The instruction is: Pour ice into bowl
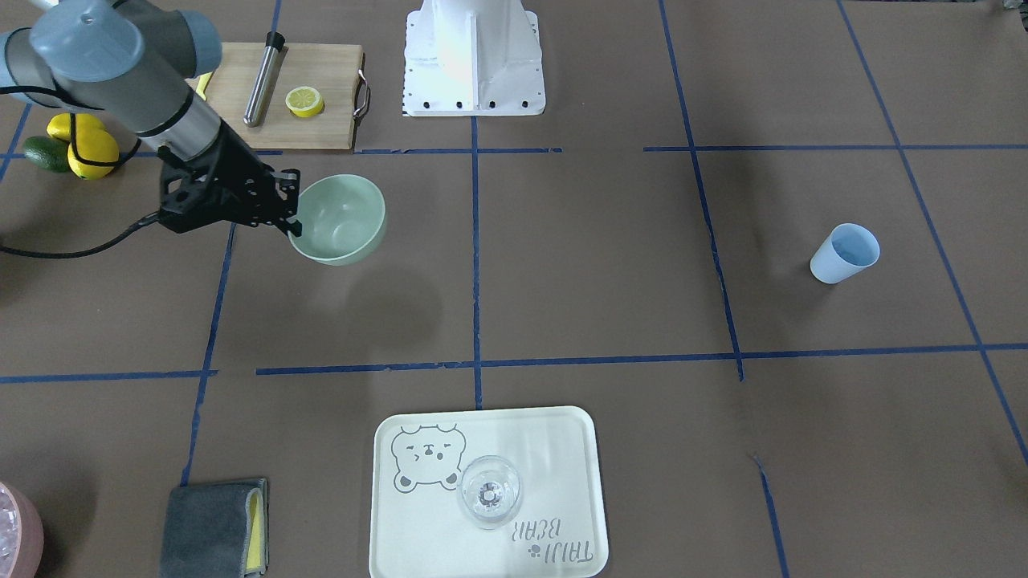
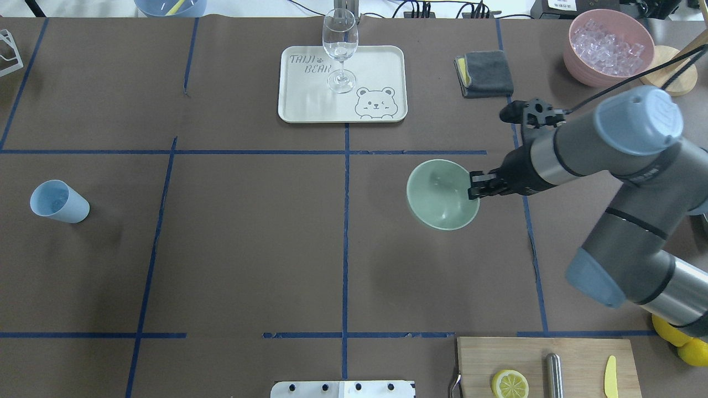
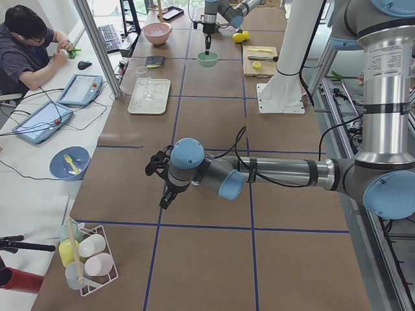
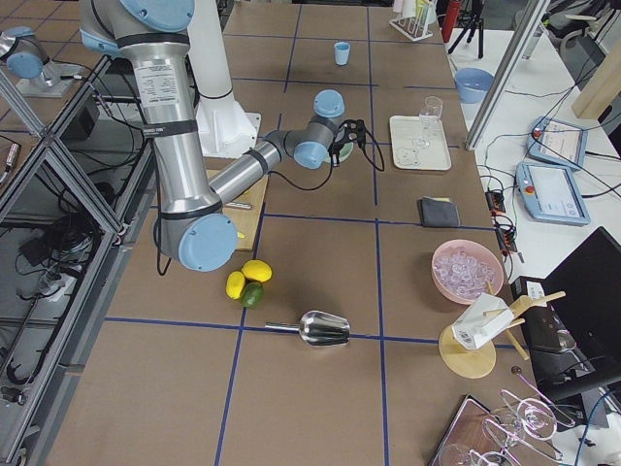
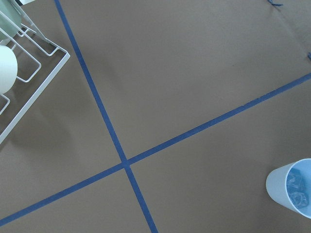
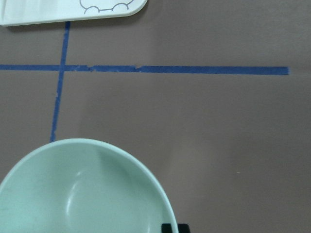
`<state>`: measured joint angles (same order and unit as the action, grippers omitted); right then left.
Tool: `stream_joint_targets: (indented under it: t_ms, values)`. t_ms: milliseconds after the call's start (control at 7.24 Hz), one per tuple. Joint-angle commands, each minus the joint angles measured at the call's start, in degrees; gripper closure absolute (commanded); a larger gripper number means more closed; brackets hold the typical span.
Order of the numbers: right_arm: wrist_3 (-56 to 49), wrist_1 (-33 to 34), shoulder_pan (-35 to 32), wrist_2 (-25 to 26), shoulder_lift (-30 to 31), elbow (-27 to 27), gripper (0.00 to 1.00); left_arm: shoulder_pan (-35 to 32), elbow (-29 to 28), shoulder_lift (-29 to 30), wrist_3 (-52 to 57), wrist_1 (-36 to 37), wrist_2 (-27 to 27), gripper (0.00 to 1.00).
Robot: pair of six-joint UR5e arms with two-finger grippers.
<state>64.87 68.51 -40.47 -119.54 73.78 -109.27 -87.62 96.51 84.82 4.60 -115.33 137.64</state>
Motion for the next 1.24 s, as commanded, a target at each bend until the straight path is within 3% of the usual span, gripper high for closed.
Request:
stream_joint_targets:
  t_ms: [0,138,415,553,1105]
  values:
    - [6.9,10.7,6.5,7.6,-10.3,1.8,1.0,0.0,0.1,0.0,0.1,0.0,0.0,0.0]
    - [9.1,11.6,8.1,8.4,-14.2,4.9,1.0,0.0,0.1,0.0,0.1,0.0,0.0,0.0]
    - [13.5,11.3,10.5,13.5,-26.3,19.4,1.0,0.0,0.1,0.0,0.0,0.0,0.0,0.0]
    - [14.1,11.0,11.2,13.8,-29.1,23.4,1.0,0.0,0.1,0.0,0.0,0.0,0.0,0.0]
    - [14.4,10.9,13.9,15.7,-30.0,24.8,1.0,0.0,0.1,0.0,0.0,0.0,0.0,0.0]
